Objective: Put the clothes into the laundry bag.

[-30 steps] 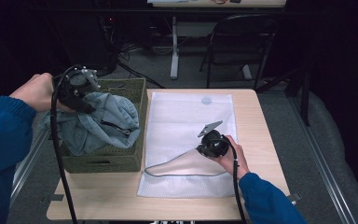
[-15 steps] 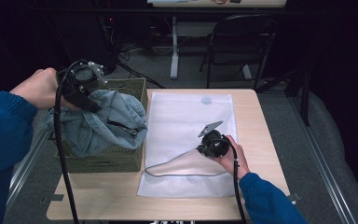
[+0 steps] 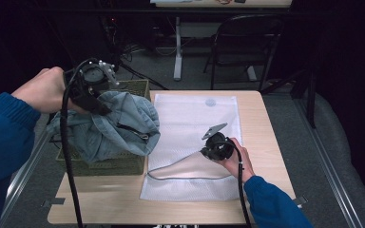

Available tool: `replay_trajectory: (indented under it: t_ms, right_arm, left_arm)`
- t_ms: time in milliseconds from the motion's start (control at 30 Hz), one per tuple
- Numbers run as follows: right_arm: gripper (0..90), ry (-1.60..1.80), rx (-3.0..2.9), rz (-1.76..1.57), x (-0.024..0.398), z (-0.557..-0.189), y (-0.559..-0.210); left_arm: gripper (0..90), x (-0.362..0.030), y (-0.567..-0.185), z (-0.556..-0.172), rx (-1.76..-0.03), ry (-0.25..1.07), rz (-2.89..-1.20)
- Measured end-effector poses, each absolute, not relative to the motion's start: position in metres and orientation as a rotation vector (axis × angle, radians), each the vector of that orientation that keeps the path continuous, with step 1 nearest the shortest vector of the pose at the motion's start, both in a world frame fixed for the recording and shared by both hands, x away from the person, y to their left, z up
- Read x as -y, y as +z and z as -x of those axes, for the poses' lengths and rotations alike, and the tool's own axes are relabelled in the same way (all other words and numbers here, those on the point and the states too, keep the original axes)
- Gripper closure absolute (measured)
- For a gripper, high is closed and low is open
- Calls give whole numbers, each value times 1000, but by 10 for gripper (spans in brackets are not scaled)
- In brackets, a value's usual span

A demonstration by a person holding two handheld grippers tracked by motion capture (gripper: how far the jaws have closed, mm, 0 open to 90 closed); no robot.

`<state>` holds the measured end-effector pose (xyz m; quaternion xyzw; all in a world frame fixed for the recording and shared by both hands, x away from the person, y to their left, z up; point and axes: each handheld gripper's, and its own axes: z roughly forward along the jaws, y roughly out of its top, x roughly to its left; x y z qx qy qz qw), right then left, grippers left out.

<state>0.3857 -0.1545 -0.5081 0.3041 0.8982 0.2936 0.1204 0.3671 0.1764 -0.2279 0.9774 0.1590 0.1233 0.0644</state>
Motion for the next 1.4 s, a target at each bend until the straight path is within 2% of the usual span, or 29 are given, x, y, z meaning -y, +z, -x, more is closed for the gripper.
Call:
replay_trajectory:
  t_ms: [800,1200,1400]
  right_arm:
    - [886,880,-2611,-889,156,-386,-506]
    - [893,938,-2564,-981,163,-387,-499]
    - [894,951,-2551,-1000,167,-389,-498]
  left_arm:
    - [747,-116,-218,-338,-281,296,-2970]
    - [747,-84,-237,-324,-190,190,-2974]
    - [747,-67,-237,-324,-158,182,-2937]
